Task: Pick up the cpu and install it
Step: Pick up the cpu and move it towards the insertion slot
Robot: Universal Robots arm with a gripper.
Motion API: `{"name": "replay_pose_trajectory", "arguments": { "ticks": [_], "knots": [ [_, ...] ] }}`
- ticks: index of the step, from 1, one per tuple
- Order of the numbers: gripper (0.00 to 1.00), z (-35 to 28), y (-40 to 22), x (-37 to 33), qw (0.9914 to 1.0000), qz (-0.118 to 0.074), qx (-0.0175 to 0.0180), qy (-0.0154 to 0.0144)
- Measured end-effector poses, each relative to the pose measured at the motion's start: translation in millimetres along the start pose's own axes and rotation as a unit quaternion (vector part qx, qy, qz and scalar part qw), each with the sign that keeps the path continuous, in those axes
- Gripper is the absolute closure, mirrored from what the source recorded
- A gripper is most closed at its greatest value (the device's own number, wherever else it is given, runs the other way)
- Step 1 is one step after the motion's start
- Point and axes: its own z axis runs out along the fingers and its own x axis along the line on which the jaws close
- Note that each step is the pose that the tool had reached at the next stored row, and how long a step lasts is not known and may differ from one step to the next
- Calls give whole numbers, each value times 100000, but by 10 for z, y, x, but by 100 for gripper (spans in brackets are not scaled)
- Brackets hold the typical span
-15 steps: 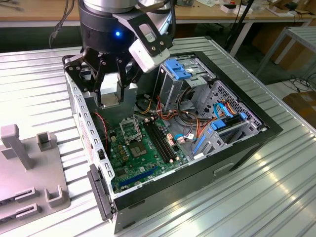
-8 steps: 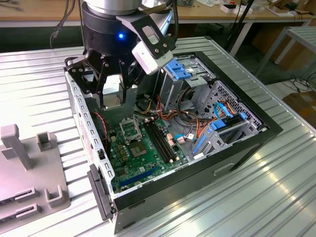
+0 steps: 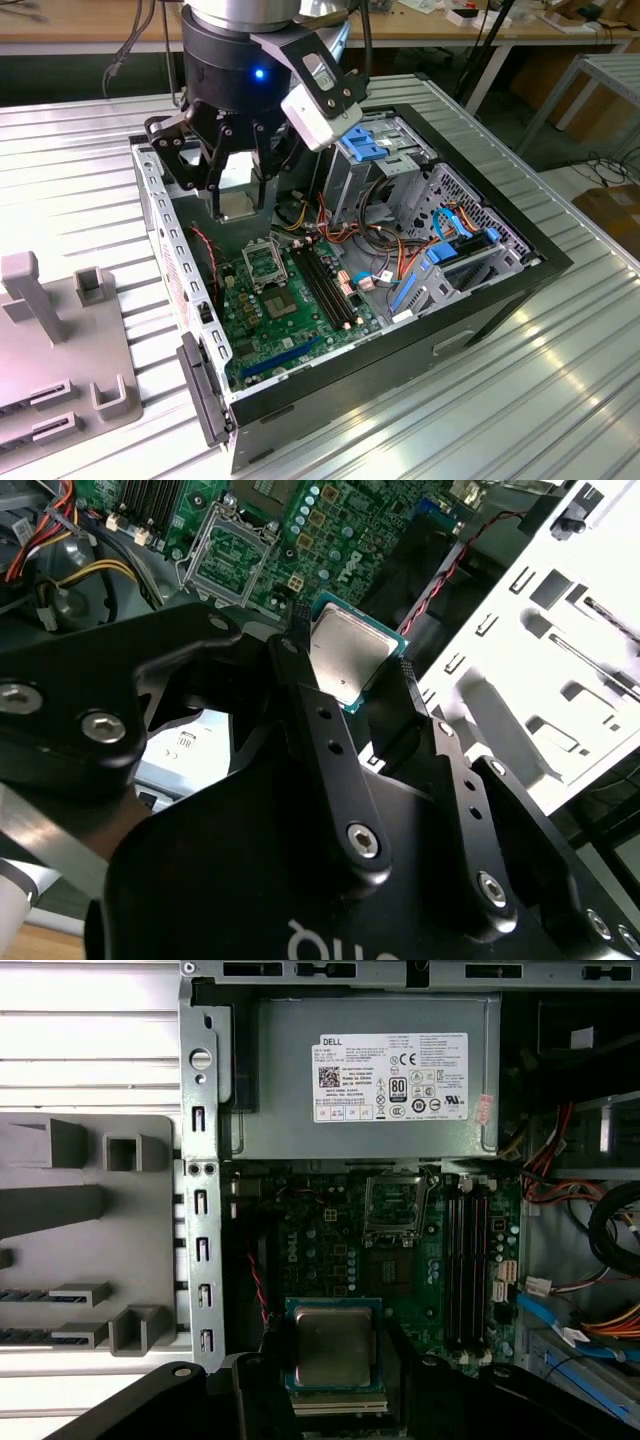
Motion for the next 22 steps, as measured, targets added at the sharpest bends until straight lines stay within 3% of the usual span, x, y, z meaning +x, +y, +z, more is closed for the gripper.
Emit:
{"name": "replay_pose_trajectory", "arguments": {
  "ticks": [22],
  "knots": [
    [53, 5, -22, -62, 100000, -3, 4, -2]
  ]
}}
